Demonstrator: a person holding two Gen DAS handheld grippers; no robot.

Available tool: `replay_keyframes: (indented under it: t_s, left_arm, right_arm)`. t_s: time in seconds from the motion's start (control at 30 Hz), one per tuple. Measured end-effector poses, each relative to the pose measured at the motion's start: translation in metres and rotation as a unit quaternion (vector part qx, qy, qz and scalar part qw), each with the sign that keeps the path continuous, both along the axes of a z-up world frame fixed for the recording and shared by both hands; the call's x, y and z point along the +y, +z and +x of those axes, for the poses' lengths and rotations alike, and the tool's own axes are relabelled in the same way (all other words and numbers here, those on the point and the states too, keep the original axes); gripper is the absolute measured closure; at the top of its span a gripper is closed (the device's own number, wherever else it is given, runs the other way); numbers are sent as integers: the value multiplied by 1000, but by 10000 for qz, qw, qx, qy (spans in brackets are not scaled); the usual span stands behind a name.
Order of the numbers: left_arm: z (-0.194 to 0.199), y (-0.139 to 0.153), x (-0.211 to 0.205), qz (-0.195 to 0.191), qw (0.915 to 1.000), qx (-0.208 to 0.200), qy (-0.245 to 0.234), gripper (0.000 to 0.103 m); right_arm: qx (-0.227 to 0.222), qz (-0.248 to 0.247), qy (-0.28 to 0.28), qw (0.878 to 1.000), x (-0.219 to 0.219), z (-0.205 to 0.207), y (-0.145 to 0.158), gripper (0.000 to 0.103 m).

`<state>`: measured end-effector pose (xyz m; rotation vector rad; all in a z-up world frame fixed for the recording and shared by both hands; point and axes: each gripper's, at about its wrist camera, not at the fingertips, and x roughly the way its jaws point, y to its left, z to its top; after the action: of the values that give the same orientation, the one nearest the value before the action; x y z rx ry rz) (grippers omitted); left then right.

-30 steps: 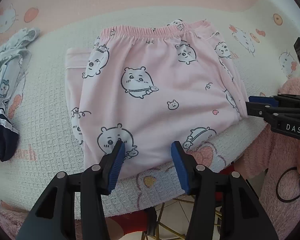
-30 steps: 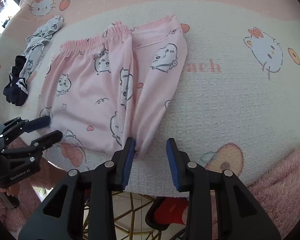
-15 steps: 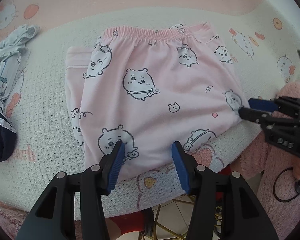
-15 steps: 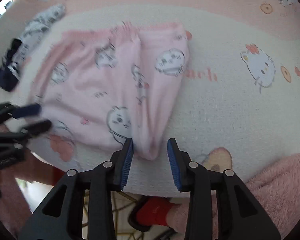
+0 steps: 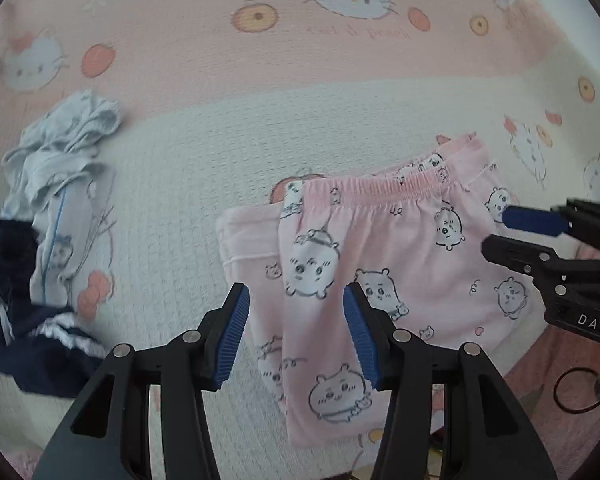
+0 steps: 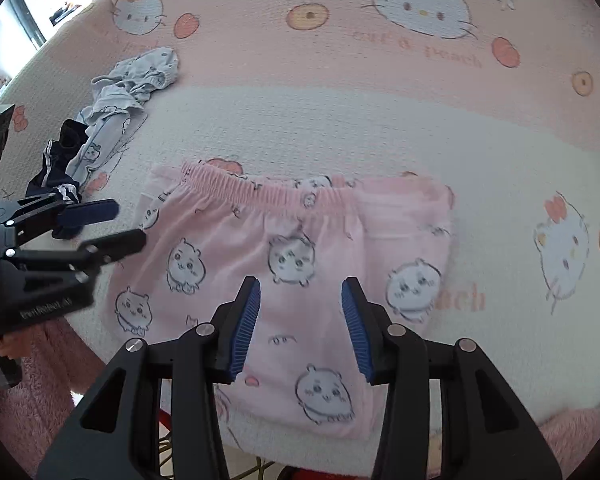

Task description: Fold clothes

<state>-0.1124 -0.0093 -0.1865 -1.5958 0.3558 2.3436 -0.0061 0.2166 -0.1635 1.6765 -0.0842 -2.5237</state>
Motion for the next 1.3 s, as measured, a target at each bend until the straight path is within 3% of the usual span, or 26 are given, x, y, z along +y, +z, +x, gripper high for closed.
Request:
replay_keyframes:
  t_s: [0.07,0.13,0.23,0.33,0.47,0.57,0.6,0.63,0.73,0.8,0.9,0.93,1.03,1.17,1.23,1.3]
  left_arm:
    - [-7,-12,-7,-695,9975,33,79,51]
    - [-18,-10,-28,-242,9984,-164,491,47]
    - [-23,1,-50,312,9957,-170,858,47]
    - [-11,15,-45,387,9966,165,714,47]
    - [-1,19,-18,530,9978,366,140,47]
    - [-21,9,-19,-448,9978,323,380,47]
    - [-19,11,-24,-556,9965,249,568,47]
    - [-18,15,-34,-290,9967,149,750,47]
    - [4,36,-32,-73,9969,367,693,47]
    - [21,38,-15,118,9990,355,249,47]
    - [39,16,13,566,9981,-124,-207,47]
    - [44,7,22,476,9981,-216,-340,48]
    - [54,-14,33,-270,9975,-144,-638,46]
    - [63,-7,8,-949,9952,89,-214,46]
    - [66,-4,-10,-332,9994,-105,-21,46]
    - [69,4,-15,296,9994,-154,-9,46]
  right_arm:
    - [-162,280,145,9994,-5,-20,-20,60]
    - [-352,644,180,9971,-3,-36,-40,61]
    - [-111,147,-523,9985,26,-34,-17,60]
    - [155,53,-535,9984,35,-28,3,60]
    - [-158,172,-48,9997,22,-36,-12,60]
    - [-505,283,-225,9981,19,-61,-36,60]
    - [-475,208,-252,9983,19,-54,-32,60]
    - [-444,133,-280,9985,19,-47,-28,60]
    - [-354,-92,-362,9987,19,-26,-17,58]
    - [-293,-242,-417,9984,18,-12,-10,57]
    - [-210,-437,-473,9977,17,8,0,56]
    - [-268,-212,-238,9991,5,17,-7,56]
    - [-310,579,236,9976,-18,40,-35,58]
    - [-153,804,29,9966,-5,52,-20,58]
    - [1,722,-112,9973,0,59,-11,56]
    - [49,273,-61,9996,1,67,-7,56]
